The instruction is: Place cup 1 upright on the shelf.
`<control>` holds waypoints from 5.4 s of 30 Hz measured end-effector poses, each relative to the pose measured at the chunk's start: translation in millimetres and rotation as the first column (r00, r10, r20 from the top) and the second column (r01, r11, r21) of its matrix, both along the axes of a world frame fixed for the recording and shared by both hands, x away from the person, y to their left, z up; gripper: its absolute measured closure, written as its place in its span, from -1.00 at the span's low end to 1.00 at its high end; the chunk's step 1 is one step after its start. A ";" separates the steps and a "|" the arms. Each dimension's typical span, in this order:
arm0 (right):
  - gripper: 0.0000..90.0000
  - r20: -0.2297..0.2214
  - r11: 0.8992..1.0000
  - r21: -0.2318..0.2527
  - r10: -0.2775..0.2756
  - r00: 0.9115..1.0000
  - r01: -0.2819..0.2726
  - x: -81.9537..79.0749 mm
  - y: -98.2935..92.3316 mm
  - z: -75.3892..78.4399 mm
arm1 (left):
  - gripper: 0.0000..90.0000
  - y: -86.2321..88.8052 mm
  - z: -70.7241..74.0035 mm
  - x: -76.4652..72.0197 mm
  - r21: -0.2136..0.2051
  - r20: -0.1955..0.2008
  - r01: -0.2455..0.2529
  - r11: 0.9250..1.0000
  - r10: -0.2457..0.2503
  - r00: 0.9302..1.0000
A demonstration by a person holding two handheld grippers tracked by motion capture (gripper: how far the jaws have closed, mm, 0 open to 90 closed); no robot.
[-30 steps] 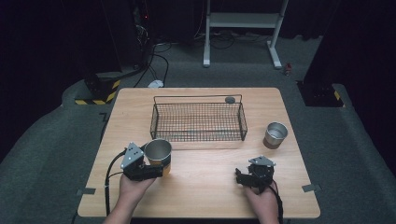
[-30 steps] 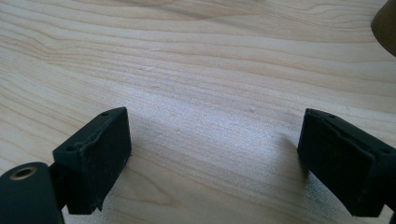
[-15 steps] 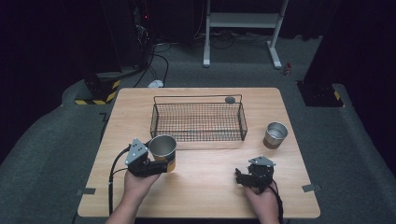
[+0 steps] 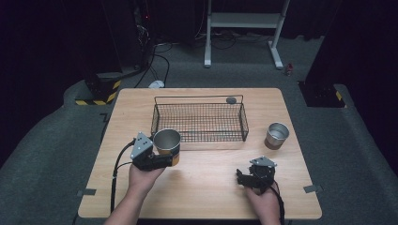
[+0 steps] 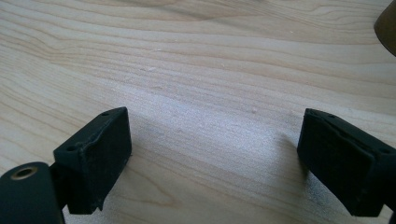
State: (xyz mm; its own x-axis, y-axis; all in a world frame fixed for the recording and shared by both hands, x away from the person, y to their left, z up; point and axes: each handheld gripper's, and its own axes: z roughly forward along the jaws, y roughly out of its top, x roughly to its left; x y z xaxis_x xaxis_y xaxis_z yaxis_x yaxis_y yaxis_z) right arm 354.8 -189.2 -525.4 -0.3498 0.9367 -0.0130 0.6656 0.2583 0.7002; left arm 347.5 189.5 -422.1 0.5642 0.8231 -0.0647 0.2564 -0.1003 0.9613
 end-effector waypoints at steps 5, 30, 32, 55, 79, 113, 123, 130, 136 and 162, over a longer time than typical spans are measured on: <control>-0.79 0.002 1.000 -0.002 0.002 1.000 -0.002 0.1 -0.2 -0.1 | -0.72 -1.2 2.4 3.9 0.005 0.009 -0.004 1.000 0.004 1.000; -0.79 0.001 1.000 -0.001 0.010 1.000 -0.010 -0.4 0.3 -0.1 | -0.71 -10.0 18.5 24.7 -0.023 0.027 -0.028 0.999 0.029 0.999; -0.78 0.003 1.000 -0.003 0.014 1.000 -0.014 0.1 0.1 -0.1 | -0.71 -11.2 18.9 27.2 -0.018 0.030 -0.030 0.999 0.030 0.999; -0.78 0.002 1.000 -0.003 0.013 1.000 -0.013 0.1 0.1 -0.1 | -0.71 -21.6 30.2 56.2 -0.026 0.021 -0.038 0.999 0.038 0.999; -0.78 0.003 1.000 -0.003 0.013 1.000 -0.013 0.1 0.1 -0.1 | -0.71 -30.7 32.3 82.2 -0.015 0.011 -0.048 0.999 0.048 0.999; -0.78 0.001 1.000 -0.004 0.012 1.000 -0.012 -0.5 0.1 -0.1 | -0.71 -42.3 -1.7 146.2 0.002 -0.058 -0.116 0.993 0.116 0.992; -0.78 0.001 1.000 -0.004 0.012 1.000 -0.012 -0.5 0.1 -0.1 | -0.71 -44.0 -15.6 154.2 0.019 -0.099 -0.118 0.993 0.119 0.988; -0.78 0.002 1.000 -0.004 0.011 1.000 -0.011 -0.5 0.2 -0.1 | -0.71 -41.5 -22.4 156.8 0.026 -0.129 -0.128 0.991 0.131 0.983; -0.78 0.002 1.000 -0.004 0.011 1.000 -0.011 -0.5 0.2 -0.2 | -0.71 -41.6 -27.0 158.2 0.041 -0.149 -0.142 0.989 0.146 0.978; -0.78 0.004 1.000 -0.006 0.014 1.000 -0.014 -0.4 -0.1 -0.2 | -0.71 -49.2 -45.2 157.0 0.117 -0.167 -0.134 0.984 0.153 0.974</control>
State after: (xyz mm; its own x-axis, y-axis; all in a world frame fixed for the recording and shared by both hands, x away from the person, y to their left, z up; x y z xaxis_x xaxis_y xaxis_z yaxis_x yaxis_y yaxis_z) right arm 354.3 -189.2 -525.6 -0.3626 0.9317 -0.0201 0.6590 0.2716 0.7014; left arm 504.5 140.4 -467.2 0.4271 0.9021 -0.0614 0.4387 -0.1473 0.8865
